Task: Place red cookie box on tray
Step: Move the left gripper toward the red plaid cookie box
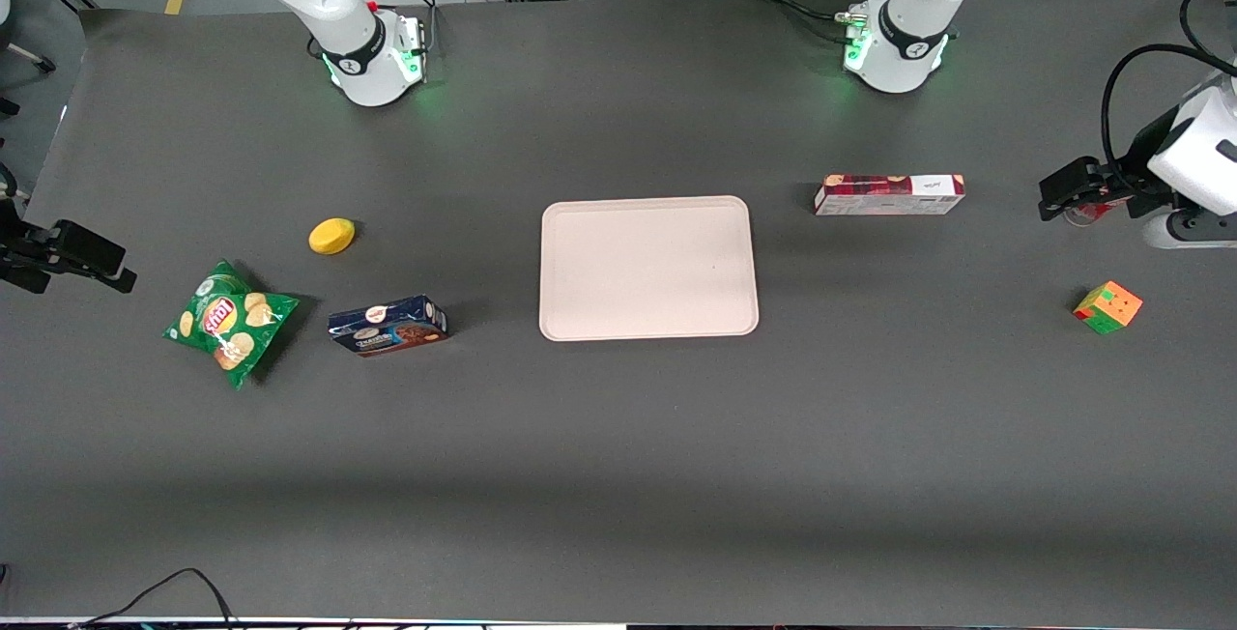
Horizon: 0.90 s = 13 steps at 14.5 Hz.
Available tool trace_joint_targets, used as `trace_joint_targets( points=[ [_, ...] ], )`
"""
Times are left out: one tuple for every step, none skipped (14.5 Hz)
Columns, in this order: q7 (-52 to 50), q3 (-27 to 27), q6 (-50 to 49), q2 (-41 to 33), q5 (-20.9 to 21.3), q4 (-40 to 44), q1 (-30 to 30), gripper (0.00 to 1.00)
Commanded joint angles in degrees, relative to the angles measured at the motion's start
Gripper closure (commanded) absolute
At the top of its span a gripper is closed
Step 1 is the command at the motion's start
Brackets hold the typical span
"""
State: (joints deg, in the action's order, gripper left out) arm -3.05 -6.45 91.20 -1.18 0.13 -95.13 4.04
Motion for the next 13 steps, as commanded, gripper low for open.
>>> trace_joint_targets(
  points=[
    [0.5, 0.04, -1.28, 0.04, -0.49, 0.91, 0.01, 0.0],
    [0.42, 0.04, -1.28, 0.13, -0.57, 1.35, 0.01, 0.0],
    [0.33, 0.04, -1.28, 0.3, -0.66, 1.53, 0.01, 0.0],
    [0.33, 0.04, -1.28, 0.39, -0.66, 1.53, 0.01, 0.0],
    [0.41, 0.04, -1.28, 0.39, -0.75, 1.53, 0.01, 0.0],
    [0.41, 0.04, -1.28, 0.39, -0.75, 1.53, -0.08, 0.0],
    [0.33, -0.05, -1.46, 0.39, -0.66, 1.44, -0.17, 0.0],
    [0.33, -0.05, -2.5, 0.39, -0.66, 1.53, -0.25, 0.0],
    [0.24, -0.05, -3.04, 0.39, -0.66, 1.53, -0.34, 0.0],
    [0.5, -0.05, -3.04, 0.39, -0.75, 1.53, -0.34, 0.0],
    [0.5, -0.05, -3.22, 0.39, -0.66, 1.44, -0.34, 0.0],
    [0.42, -0.05, -3.48, 0.39, -0.66, 1.18, -0.34, 0.0],
    [0.15, -0.05, -3.57, 0.22, -0.66, 0.74, -0.52, 0.0]
  ],
)
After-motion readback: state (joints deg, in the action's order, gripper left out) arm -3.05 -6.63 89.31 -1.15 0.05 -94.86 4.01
